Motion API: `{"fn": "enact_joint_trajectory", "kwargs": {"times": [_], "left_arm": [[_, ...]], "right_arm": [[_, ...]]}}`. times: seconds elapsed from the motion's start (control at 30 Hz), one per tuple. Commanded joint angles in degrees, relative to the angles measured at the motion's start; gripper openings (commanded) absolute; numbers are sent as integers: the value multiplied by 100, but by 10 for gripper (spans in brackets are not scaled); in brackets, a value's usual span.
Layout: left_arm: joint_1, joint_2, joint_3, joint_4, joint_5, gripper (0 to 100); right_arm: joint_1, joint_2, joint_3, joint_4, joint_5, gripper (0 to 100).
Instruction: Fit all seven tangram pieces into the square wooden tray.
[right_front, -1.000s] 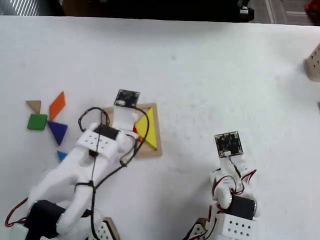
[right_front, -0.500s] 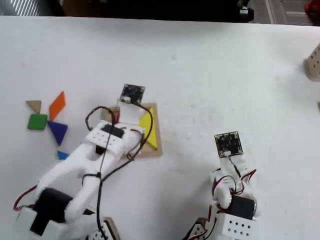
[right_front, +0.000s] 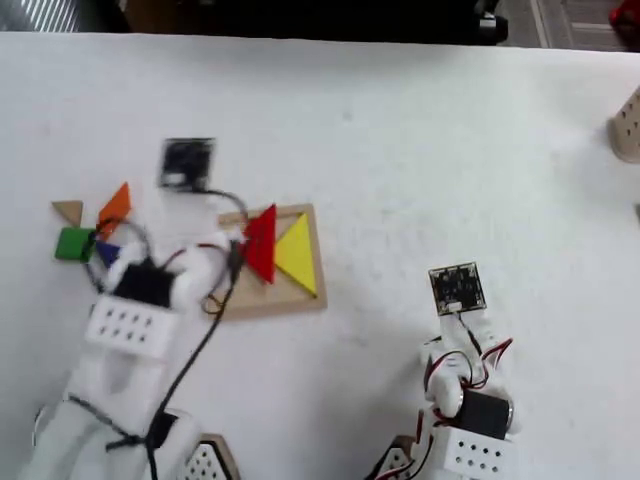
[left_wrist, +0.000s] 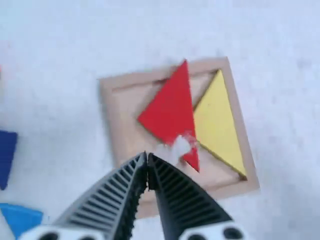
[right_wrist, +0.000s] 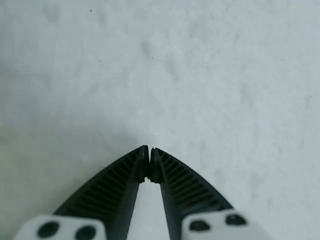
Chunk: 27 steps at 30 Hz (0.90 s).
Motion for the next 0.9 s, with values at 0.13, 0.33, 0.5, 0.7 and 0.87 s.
{"fn": "enact_joint_trajectory", "kwargs": {"times": [0.13,0.33,0.5,0.7,0.87], "left_arm": [[-1921,-1385,1336,-1512,88,24],[-2255,-382,826,-1521,677,24],[-2730,1200,-18,-1547,888,24],[-2826,2237,-668,-1547,923,24],[-2809,2431,-738,-1635,914,24]], "right_arm": [[13,-31,53,31,35,19],[13,-31,53,31,26,18],[13,-40,-88,31,62,22],[-462,-40,-369,-866,26,22],[-2598,4,-615,-1165,18,17]]}}
